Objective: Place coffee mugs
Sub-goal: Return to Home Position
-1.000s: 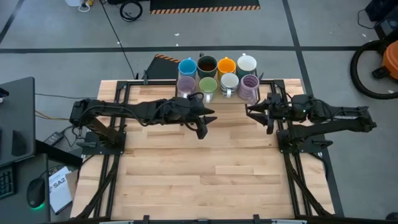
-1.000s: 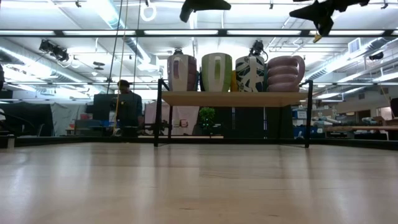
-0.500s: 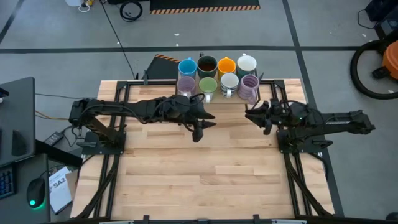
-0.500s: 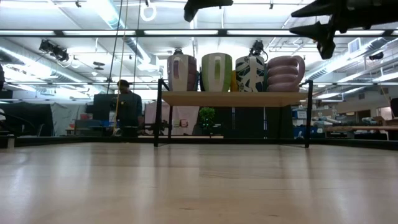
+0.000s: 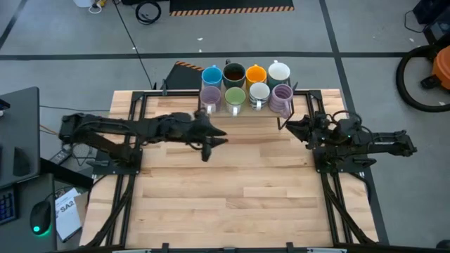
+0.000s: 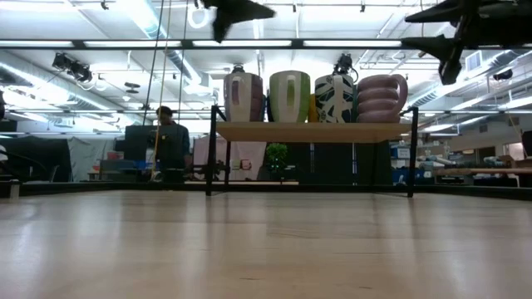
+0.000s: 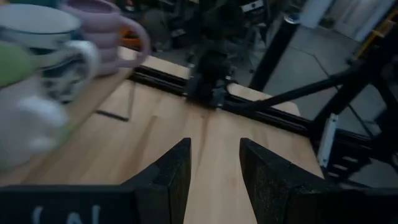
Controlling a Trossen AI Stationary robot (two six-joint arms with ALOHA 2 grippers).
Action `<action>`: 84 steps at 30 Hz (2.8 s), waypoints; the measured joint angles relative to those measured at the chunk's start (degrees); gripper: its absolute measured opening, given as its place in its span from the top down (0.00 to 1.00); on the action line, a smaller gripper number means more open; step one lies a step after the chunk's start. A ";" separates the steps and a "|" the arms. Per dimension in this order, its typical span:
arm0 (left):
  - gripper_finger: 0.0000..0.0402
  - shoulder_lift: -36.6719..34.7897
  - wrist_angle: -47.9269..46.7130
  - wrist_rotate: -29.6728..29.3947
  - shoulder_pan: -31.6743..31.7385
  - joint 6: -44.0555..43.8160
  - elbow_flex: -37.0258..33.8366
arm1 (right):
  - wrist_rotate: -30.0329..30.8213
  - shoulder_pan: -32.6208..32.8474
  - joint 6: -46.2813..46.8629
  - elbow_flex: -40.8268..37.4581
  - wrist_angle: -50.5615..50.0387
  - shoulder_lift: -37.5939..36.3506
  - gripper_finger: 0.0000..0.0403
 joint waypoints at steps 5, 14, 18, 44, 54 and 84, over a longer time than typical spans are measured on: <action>0.65 -7.60 3.84 -3.64 0.20 -2.97 -8.40 | 3.29 0.00 1.19 -2.86 0.57 -3.29 0.59; 0.65 -18.56 13.41 -7.76 0.20 -10.24 -22.29 | 3.29 0.02 4.11 -9.95 8.78 -5.70 0.59; 0.65 -22.79 14.36 -9.64 0.21 -11.68 -25.94 | 3.58 0.02 5.75 -13.96 14.23 -6.59 0.59; 0.65 -44.65 21.65 -15.74 0.37 -19.48 -47.93 | 2.70 0.07 4.61 -14.19 12.37 -6.63 0.59; 0.65 -50.97 22.73 -17.89 0.42 -22.43 -54.14 | 2.66 0.07 4.52 -14.19 12.36 -6.65 0.59; 0.65 -63.62 11.99 -24.41 0.42 -3.91 -59.85 | 2.63 0.07 4.52 -14.19 12.34 -6.65 0.59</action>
